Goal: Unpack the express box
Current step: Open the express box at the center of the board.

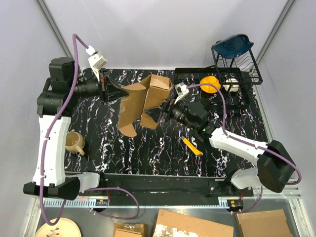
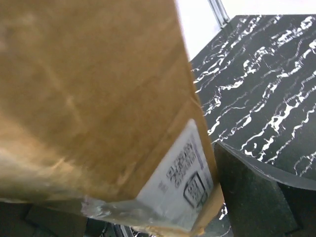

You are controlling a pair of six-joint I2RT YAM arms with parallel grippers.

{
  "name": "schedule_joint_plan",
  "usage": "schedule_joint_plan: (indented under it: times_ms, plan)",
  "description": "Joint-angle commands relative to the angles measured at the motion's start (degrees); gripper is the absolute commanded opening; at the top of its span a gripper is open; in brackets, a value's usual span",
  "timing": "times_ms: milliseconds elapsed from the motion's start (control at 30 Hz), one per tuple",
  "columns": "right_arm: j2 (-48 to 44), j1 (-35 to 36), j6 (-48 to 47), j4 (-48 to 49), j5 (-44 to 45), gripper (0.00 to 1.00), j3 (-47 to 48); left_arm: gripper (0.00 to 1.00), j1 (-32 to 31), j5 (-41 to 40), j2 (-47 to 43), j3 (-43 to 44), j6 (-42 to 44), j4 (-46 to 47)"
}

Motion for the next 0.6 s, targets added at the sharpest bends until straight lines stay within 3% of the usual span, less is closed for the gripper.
schedule_joint_plan:
  times_ms: [0, 33, 133, 367, 567]
  plan:
    - [-1.2, -3.6, 5.1, -3.9, -3.5, 1.00, 1.4, 0.05, 0.2, -7.1, -0.1, 2.1, 5.0, -6.8]
    - [-1.7, -3.9, 3.3, -9.0, -2.0, 1.00, 2.4, 0.04, 0.2, -16.7, 0.1, 2.4, 6.1, -7.8]
    - [-3.2, -4.4, 0.8, -16.9, -0.5, 1.00, 4.2, 0.04, 0.2, -27.4, 1.8, 1.9, 9.3, -11.2]
    - [2.8, -4.7, 5.5, -22.4, -4.6, 1.00, 6.3, 0.04, -3.8, -36.6, 4.8, -4.7, 8.2, -14.4]
    - [10.8, -4.7, 10.9, -22.6, -12.6, 1.00, 6.9, 0.06, -4.5, -36.7, 10.9, -8.6, 6.0, -21.3]
